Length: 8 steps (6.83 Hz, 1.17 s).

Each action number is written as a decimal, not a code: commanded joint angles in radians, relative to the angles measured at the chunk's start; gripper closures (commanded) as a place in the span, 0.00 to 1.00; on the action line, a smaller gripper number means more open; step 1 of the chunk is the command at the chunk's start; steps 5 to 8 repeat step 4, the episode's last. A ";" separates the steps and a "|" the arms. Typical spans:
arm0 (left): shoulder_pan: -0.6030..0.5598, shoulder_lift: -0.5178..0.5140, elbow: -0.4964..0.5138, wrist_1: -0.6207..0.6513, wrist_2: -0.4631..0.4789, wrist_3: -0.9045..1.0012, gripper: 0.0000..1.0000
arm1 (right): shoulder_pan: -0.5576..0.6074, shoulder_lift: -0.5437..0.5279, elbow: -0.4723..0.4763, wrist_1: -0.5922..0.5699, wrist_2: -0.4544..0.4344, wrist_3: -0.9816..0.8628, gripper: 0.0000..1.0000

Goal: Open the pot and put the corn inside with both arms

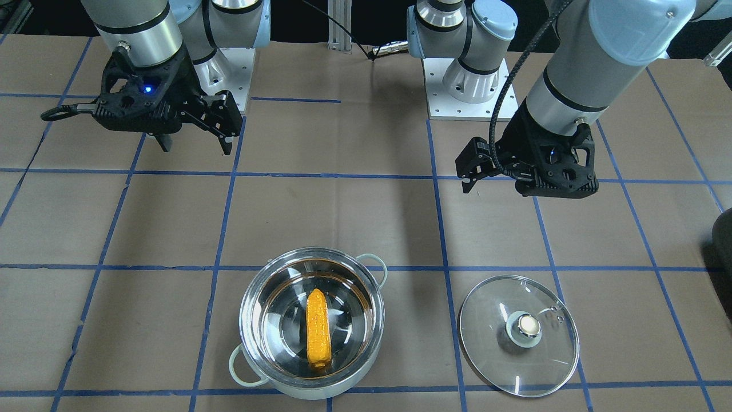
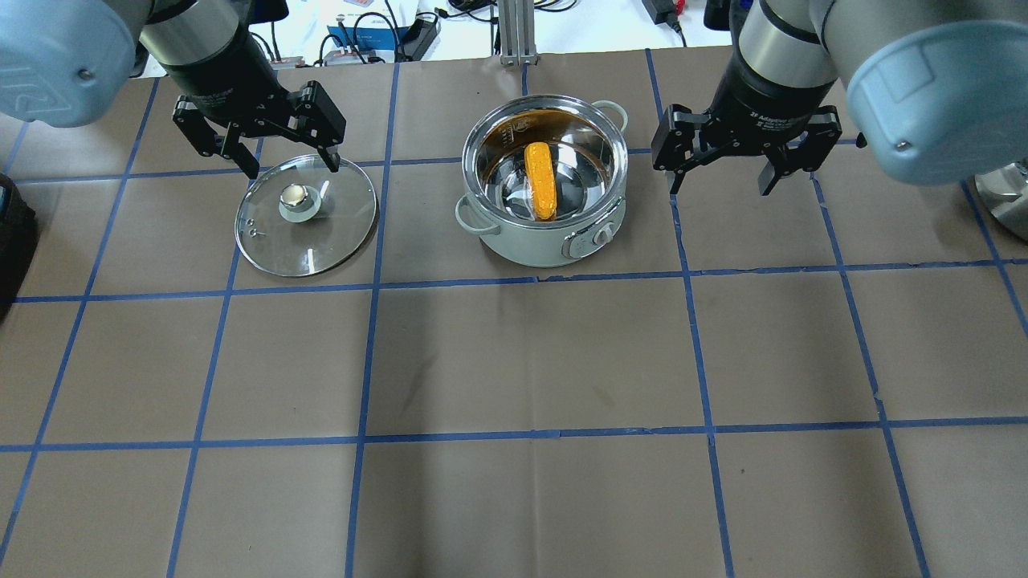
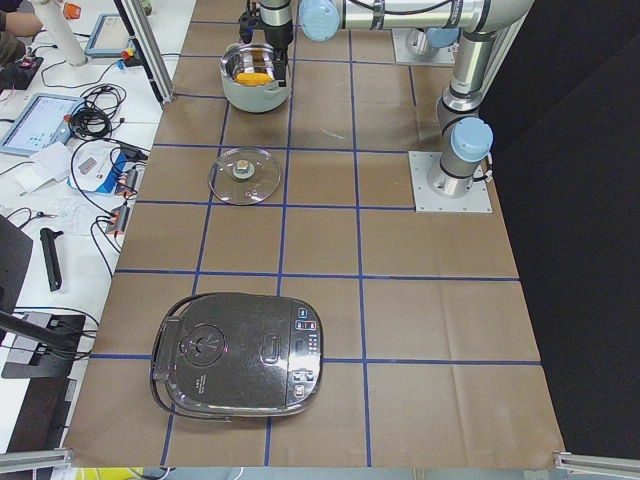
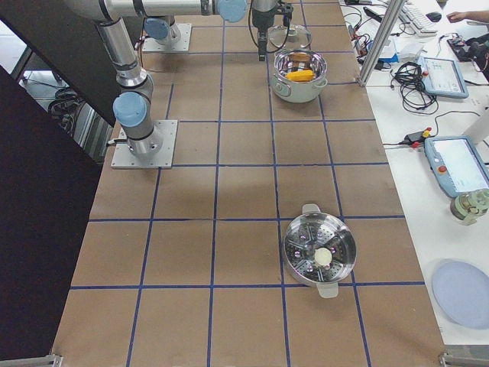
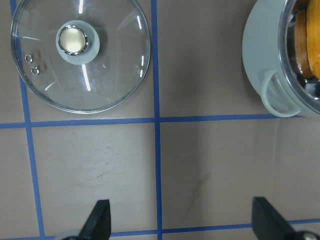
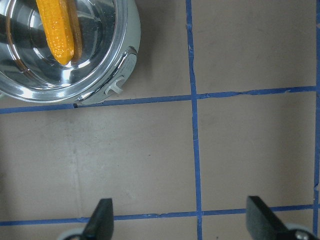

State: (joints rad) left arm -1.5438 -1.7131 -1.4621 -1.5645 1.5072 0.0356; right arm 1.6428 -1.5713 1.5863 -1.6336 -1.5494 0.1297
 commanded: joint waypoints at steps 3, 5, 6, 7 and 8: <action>-0.004 0.004 -0.006 0.004 -0.002 0.003 0.00 | 0.003 -0.003 -0.005 0.005 -0.009 -0.068 0.00; -0.004 -0.003 -0.001 0.006 -0.004 0.001 0.00 | 0.005 -0.003 -0.005 0.005 -0.009 -0.074 0.00; -0.004 -0.003 -0.001 0.006 -0.004 0.001 0.00 | 0.005 -0.003 -0.005 0.005 -0.009 -0.074 0.00; -0.004 -0.003 -0.001 0.006 -0.004 0.001 0.00 | 0.005 -0.003 -0.005 0.005 -0.009 -0.074 0.00; -0.004 -0.003 -0.001 0.006 -0.004 0.001 0.00 | 0.005 -0.003 -0.005 0.005 -0.009 -0.074 0.00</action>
